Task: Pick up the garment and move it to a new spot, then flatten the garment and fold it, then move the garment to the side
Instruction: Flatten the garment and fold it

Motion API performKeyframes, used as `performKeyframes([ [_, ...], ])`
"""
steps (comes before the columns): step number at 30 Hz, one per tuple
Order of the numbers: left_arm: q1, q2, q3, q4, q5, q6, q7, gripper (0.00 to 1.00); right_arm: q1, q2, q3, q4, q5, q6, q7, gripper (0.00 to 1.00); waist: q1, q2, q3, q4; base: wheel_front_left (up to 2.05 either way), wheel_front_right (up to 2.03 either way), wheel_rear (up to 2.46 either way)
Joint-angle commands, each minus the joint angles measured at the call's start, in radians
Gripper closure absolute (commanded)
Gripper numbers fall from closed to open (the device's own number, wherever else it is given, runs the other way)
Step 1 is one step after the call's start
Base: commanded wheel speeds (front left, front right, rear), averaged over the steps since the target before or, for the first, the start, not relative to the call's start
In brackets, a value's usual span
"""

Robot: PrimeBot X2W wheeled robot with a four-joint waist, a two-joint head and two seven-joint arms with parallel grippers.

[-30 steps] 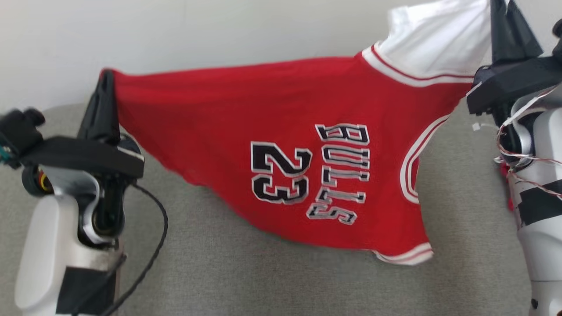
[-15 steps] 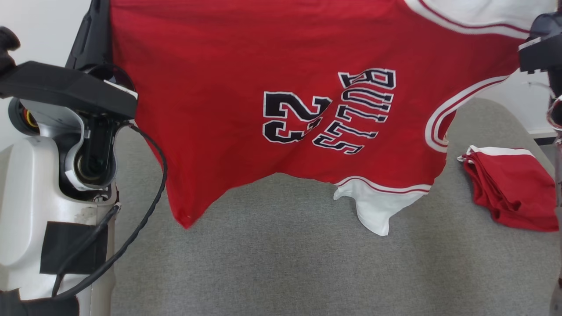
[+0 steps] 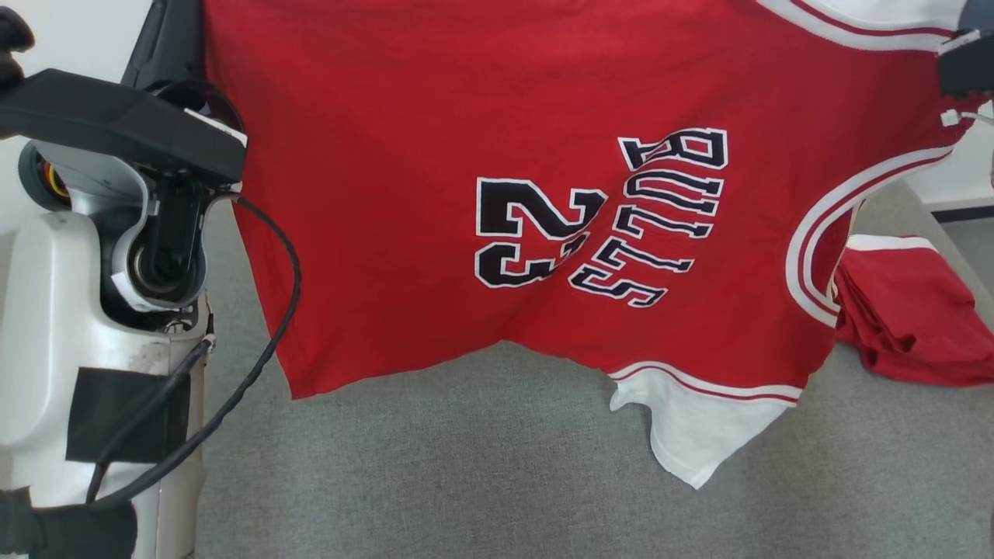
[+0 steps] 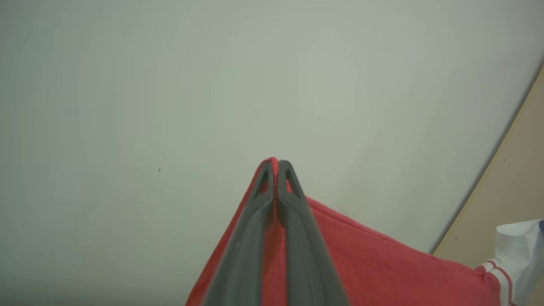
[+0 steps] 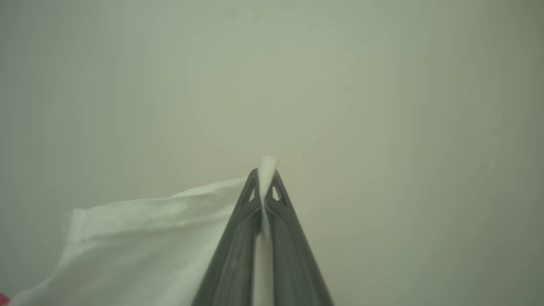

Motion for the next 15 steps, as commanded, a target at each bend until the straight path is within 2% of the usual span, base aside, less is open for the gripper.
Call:
performKeyframes([
  [1,-0.016,0.0,0.001,0.001,0.008,0.001,-0.005,1.0,-0.011,-0.004,0.005,0.004,0.004,-0.002,-0.001,1.0,0.0,0.0,0.02,-0.003,0.0,0.0,0.0],
  [8,-0.076,-0.012,0.024,0.092,-0.017,-0.002,-0.051,1.0,-0.109,-0.003,0.078,0.132,0.025,-0.002,-0.041,1.0,0.0,0.0,0.088,0.001,0.0,0.0,0.0],
  [15,-0.159,-0.005,0.029,0.181,0.031,-0.007,-0.156,1.0,-0.238,0.057,0.088,0.266,0.021,-0.002,-0.114,1.0,0.0,0.0,0.164,0.007,0.0,0.0,0.0],
])
